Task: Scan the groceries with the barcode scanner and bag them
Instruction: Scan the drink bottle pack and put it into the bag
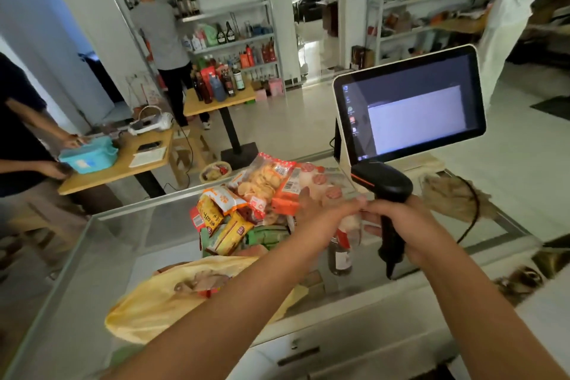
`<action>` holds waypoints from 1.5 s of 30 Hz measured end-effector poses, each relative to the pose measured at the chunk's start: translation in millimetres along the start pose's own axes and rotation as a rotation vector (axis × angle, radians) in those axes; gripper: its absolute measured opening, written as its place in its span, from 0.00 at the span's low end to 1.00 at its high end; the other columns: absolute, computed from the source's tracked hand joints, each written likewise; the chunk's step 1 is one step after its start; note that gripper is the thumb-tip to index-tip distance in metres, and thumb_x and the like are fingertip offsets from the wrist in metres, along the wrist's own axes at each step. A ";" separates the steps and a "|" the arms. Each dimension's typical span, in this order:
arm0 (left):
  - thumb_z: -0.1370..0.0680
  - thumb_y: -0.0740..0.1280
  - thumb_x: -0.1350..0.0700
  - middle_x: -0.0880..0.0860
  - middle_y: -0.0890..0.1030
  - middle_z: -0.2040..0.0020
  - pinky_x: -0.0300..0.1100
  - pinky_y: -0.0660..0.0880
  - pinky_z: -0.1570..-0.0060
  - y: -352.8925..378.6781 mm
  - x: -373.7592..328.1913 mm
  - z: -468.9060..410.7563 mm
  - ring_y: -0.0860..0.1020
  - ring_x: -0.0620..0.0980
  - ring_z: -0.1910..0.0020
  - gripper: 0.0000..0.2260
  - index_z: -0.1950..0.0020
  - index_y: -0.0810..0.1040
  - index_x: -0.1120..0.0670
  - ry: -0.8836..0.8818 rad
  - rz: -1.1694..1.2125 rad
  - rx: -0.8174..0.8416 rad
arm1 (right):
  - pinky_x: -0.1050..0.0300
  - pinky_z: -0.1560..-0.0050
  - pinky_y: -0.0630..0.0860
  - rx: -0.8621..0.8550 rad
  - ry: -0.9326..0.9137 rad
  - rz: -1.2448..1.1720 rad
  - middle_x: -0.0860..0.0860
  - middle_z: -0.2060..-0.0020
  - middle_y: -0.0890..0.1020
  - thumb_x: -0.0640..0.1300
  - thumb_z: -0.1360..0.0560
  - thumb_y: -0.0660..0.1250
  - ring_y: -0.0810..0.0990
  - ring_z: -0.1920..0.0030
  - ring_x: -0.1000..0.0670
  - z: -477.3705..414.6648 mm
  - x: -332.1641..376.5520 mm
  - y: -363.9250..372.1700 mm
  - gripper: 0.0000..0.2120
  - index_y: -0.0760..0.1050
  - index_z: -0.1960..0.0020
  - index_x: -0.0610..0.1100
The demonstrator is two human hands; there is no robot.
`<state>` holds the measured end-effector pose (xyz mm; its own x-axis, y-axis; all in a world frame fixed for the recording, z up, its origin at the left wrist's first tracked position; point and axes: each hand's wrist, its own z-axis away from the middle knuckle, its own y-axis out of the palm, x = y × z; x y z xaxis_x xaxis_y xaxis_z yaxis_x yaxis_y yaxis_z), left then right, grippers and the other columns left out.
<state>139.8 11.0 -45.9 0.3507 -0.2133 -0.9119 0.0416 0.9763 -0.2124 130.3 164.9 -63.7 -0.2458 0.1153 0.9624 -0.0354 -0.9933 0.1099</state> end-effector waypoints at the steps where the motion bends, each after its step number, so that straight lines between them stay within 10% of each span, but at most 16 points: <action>1: 0.45 0.76 0.31 0.50 0.62 0.23 0.54 0.67 0.30 7.5 6.9 3.4 0.64 0.54 0.26 0.60 0.20 0.49 0.45 0.062 -0.036 -0.048 | 0.46 0.46 0.80 0.006 0.020 -0.025 0.44 0.55 0.86 0.38 0.30 0.73 0.86 0.52 0.45 -2.1 -3.2 -0.9 0.12 0.80 0.47 0.44; 14: 0.32 0.68 0.37 0.47 0.78 0.35 0.56 0.79 0.49 61.7 55.0 -5.3 0.79 0.52 0.42 0.39 0.25 0.55 0.38 0.278 -0.119 -0.545 | 0.54 0.46 0.79 0.128 -0.037 -0.007 0.43 0.52 0.86 0.35 0.28 0.72 0.85 0.49 0.47 6.8 4.2 2.8 0.14 0.81 0.44 0.42; 18: 0.23 0.70 0.53 0.43 0.81 0.49 0.31 0.74 0.61 55.1 54.9 0.0 0.80 0.36 0.57 0.22 0.31 0.68 0.44 0.355 0.142 -0.650 | 0.66 0.52 0.78 0.235 -0.113 0.040 0.49 0.52 0.87 0.39 0.29 0.74 0.84 0.49 0.55 18.5 11.9 13.9 0.14 0.81 0.43 0.46; 21: 0.22 0.71 0.59 0.43 0.82 0.51 0.32 0.74 0.59 36.0 51.3 -3.3 0.80 0.35 0.56 0.16 0.38 0.72 0.48 0.382 0.327 -0.721 | 0.59 0.44 0.78 0.203 -0.228 0.094 0.50 0.51 0.86 0.42 0.30 0.76 0.84 0.47 0.54 26.5 17.6 18.7 0.16 0.82 0.43 0.47; 26: 0.23 0.68 0.67 0.53 0.82 0.45 0.39 0.79 0.54 -27.2 44.0 -1.5 0.82 0.47 0.48 0.18 0.36 0.74 0.54 0.372 0.691 -0.637 | 0.54 0.56 0.78 0.105 -0.329 0.127 0.44 0.69 0.83 0.51 0.33 0.74 0.82 0.67 0.49 50.0 38.3 15.4 0.13 0.80 0.60 0.40; 35: 0.25 0.71 0.53 0.55 0.85 0.55 0.44 0.81 0.63 -121.2 9.7 45.8 0.85 0.50 0.59 0.19 0.37 0.77 0.60 0.470 0.898 -0.543 | 0.55 0.71 0.64 0.255 -0.188 0.079 0.42 0.80 0.68 0.49 0.40 0.78 0.66 0.80 0.48 93.6 46.0 57.8 0.15 0.74 0.69 0.42; 42: 0.28 0.70 0.47 0.54 0.85 0.52 0.44 0.80 0.56 -147.7 6.2 69.8 0.83 0.48 0.55 0.21 0.40 0.79 0.56 0.528 0.860 -0.511 | 0.54 0.68 0.71 0.206 -0.243 0.074 0.42 0.79 0.74 0.46 0.37 0.78 0.73 0.77 0.47 100.6 46.4 77.7 0.13 0.76 0.71 0.42; 45: 0.24 0.66 0.47 0.53 0.85 0.52 0.41 0.82 0.61 -142.7 12.6 70.0 0.84 0.47 0.57 0.15 0.42 0.79 0.54 0.455 0.993 -0.363 | 0.50 0.59 0.79 0.122 -0.293 -0.078 0.48 0.62 0.86 0.53 0.41 0.76 0.85 0.60 0.49 90.7 52.5 79.1 0.16 0.83 0.55 0.49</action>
<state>203.8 -128.5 -2.4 -0.2952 0.5781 -0.7607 -0.3616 0.6693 0.6490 202.4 91.7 18.0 0.0426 0.2022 0.9784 0.0778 -0.9770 0.1985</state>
